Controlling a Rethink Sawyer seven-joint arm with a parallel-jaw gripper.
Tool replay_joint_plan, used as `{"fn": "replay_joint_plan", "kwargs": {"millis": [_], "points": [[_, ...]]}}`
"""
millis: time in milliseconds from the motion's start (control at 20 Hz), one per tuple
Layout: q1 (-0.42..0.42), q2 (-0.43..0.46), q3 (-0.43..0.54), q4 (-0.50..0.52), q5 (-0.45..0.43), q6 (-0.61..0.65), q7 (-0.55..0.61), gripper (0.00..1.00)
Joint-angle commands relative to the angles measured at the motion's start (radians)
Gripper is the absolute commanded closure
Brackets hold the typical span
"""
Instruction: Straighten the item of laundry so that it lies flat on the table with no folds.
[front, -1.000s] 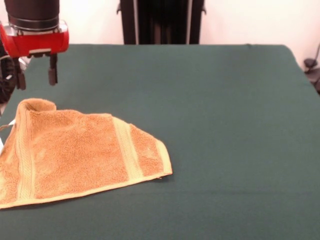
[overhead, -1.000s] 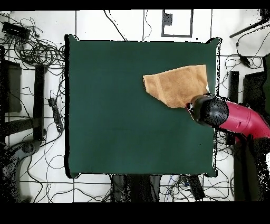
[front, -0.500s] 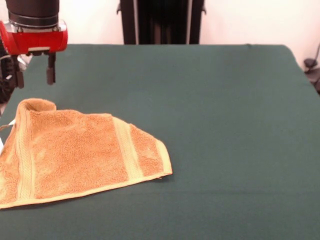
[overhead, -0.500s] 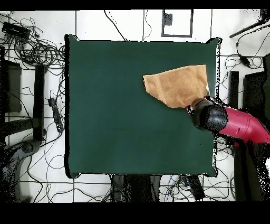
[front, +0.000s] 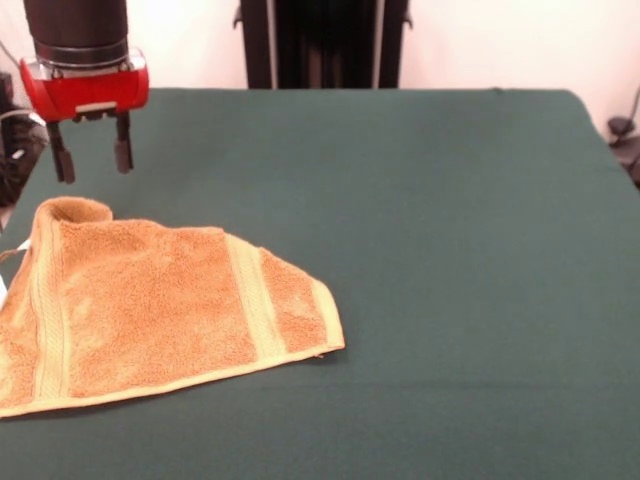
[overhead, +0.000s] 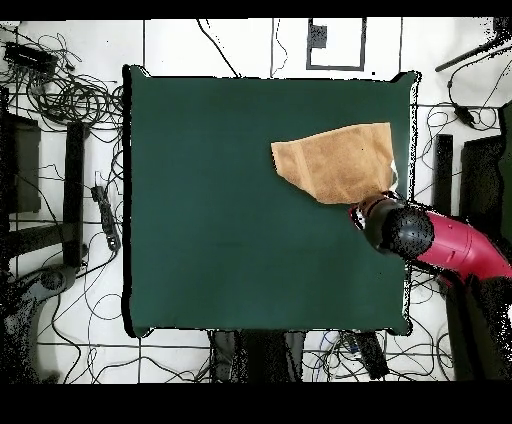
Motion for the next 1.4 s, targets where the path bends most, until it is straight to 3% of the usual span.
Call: {"fn": "replay_joint_plan", "kwargs": {"millis": [50, 1150, 1400], "points": [[0.011, 0.095, 0.189, 0.116, -0.005, 0.041, -0.03, 0.0], [-0.074, 0.158, 0.32, 0.143, -0.04, 0.035, -0.067, 0.0], [-0.074, 0.173, 0.339, 0.113, -0.089, 0.052, -0.125, 0.0]]}}
